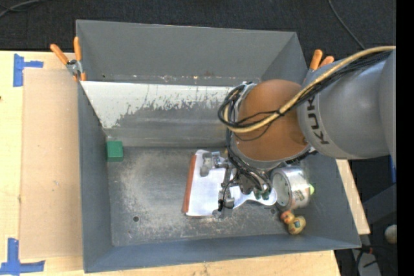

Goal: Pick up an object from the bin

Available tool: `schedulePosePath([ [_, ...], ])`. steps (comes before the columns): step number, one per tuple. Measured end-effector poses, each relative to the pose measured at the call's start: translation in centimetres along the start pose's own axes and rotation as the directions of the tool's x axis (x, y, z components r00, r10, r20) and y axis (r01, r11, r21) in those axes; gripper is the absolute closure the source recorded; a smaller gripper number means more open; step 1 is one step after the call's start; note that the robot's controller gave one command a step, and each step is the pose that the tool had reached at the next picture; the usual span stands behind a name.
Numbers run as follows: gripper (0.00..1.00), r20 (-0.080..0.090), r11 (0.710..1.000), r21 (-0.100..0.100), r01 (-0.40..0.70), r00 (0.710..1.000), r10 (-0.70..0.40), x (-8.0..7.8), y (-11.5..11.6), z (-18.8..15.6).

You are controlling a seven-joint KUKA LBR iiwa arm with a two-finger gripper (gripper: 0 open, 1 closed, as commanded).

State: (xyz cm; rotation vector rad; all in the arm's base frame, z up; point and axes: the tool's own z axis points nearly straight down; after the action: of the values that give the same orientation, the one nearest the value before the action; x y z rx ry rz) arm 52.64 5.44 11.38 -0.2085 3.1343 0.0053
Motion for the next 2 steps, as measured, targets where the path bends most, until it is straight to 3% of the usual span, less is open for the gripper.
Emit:
schedulePosePath([
  [1, 0.0, -0.015, 0.997, 0.0, -0.083, 0.996, 0.083, 3.6, -0.1, 1.6],
  [2, 0.0, 0.017, 0.987, 0.002, 0.163, 0.987, -0.163, 3.7, 2.7, 4.3],
])
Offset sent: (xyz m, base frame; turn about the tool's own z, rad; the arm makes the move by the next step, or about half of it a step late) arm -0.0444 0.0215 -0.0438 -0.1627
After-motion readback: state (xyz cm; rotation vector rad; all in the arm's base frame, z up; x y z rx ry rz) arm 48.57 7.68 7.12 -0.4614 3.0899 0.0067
